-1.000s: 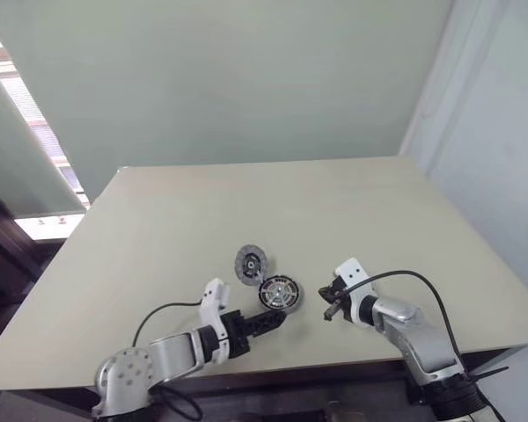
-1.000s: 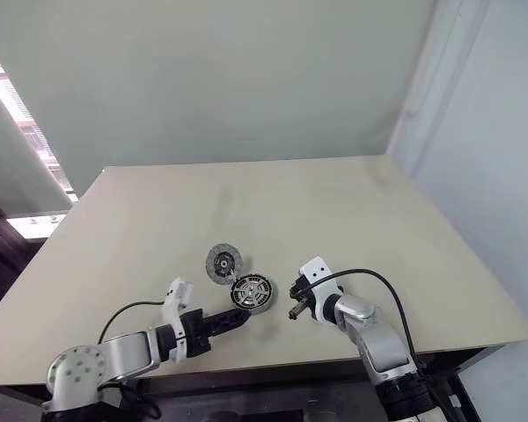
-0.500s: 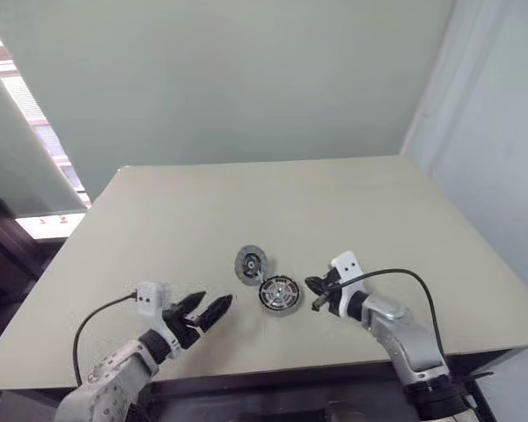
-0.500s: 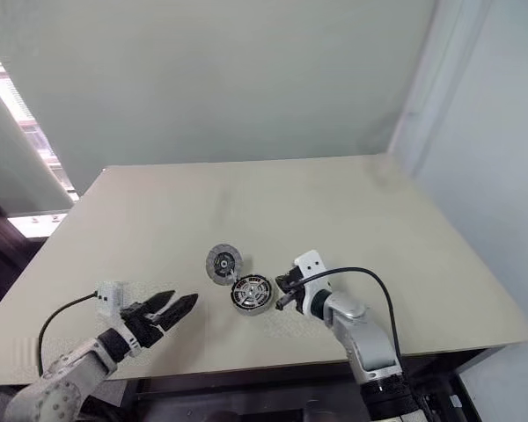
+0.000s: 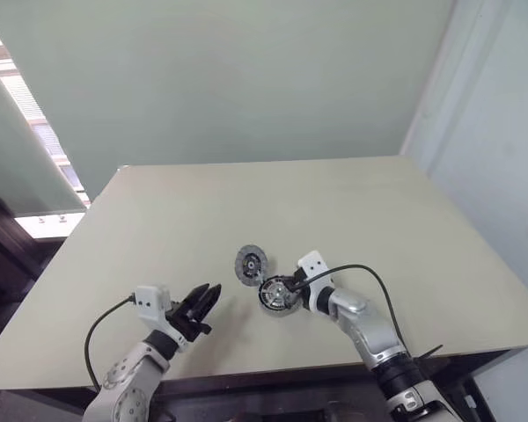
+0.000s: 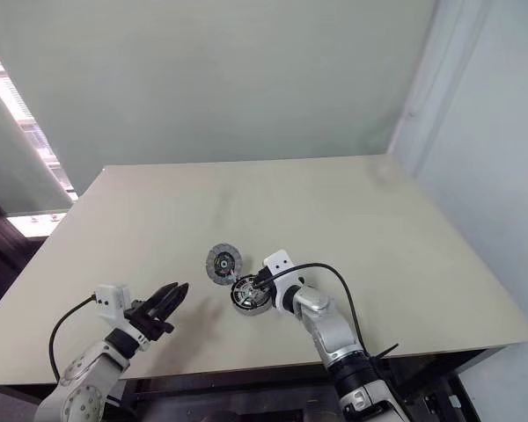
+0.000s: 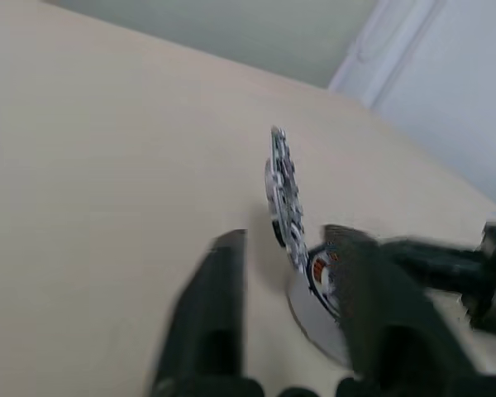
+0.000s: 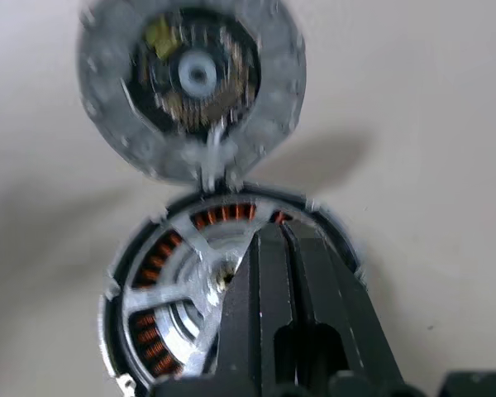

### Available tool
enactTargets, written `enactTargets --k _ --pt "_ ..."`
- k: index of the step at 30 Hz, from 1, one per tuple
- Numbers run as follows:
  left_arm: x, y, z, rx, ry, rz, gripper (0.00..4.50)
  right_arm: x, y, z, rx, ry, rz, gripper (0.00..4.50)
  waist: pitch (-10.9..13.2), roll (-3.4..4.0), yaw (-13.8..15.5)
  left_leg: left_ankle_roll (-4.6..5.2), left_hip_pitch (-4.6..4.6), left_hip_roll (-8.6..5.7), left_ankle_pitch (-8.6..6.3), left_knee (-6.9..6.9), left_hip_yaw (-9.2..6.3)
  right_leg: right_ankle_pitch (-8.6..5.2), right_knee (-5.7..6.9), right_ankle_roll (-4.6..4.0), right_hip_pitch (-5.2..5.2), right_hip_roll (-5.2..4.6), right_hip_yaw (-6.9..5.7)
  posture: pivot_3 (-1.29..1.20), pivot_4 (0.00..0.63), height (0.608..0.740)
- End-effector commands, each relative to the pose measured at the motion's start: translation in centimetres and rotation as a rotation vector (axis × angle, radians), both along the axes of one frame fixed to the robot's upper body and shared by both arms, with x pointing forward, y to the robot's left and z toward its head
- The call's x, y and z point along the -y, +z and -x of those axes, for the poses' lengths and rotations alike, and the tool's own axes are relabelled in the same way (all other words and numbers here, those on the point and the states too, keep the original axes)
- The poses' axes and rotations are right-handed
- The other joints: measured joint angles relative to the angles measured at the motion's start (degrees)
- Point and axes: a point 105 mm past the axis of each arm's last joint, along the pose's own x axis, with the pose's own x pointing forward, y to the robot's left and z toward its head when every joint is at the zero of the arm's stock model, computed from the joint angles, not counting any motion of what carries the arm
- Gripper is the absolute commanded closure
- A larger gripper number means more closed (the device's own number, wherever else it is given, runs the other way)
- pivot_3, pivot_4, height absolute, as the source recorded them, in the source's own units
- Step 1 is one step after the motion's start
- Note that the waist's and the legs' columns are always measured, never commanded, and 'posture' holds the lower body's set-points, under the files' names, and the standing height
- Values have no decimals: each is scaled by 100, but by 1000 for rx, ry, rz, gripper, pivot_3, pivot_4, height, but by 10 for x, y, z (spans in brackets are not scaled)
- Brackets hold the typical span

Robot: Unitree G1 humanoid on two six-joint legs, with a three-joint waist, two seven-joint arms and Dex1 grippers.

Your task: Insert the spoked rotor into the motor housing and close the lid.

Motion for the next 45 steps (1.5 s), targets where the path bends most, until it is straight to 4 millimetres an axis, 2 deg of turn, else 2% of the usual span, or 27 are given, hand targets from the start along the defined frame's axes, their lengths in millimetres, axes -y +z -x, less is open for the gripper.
enactTargets --k 1,2,4,6,12,15,18,22,29,35,45 --pt "-2 11 -5 40 23 5 4183 1 -18 4 -20 34 71 4500 0 1 -1 0 0 0 0 0 1 0 0 0 0 0 1 0 0 740" --pt "-1 11 -6 40 24 6 4488 2 -24 7 -31 42 88 4500 -2 -1 -1 0 1 -1 0 0 1 0 1 0 1 0 2 0 0 740" --pt "0 10 -6 39 22 8 4488 5 -30 10 -43 47 99 4500 -2 0 -2 0 6 1 0 0 0 0 1 0 5 0 0 0 0 740" --pt "1 10 -6 38 21 11 4488 6 -26 8 -29 35 79 4500 -3 -1 -2 0 10 1 0 1 0 0 4 0 9 1 0 0 0 740" --pt "3 7 -4 27 18 12 4488 5 19 -5 92 11 -44 4500 -3 0 0 0 9 0 0 6 -1 0 6 0 9 1 1 0 0 740" --pt "2 5 -5 22 19 10 4488 3 38 -2 120 67 -37 4500 -2 1 -1 1 5 0 0 6 -2 0 6 0 5 1 0 0 0 740" --pt "3 2 -4 12 11 5 4500 1 42 13 86 193 40 3872 -2 1 0 1 5 0 1 5 -2 0 6 0 4 1 -1 0 0 740" --pt "6 -1 -6 4 1 7 4500 3 43 38 98 404 203 2517 -2 1 1 1 5 0 1 6 -3 0 5 0 5 1 -2 0 0 740" --pt "8 -7 -9 -23 -21 -5 4500 19 46 43 162 525 422 33 -1 -1 1 0 5 0 0 17 -2 0 6 0 8 0 -6 0 0 740" --pt "10 -14 -8 -46 -53 -57 4500 24 42 42 199 622 577 33 -1 -2 2 0 4 1 0 15 -4 0 6 0 5 1 -9 0 0 740" --pt "16 -20 -1 -60 -92 -94 4500 13 32 42 265 810 732 33 -1 -3 2 1 4 1 1 18 -5 1 8 1 6 -1 -10 0 0 740"
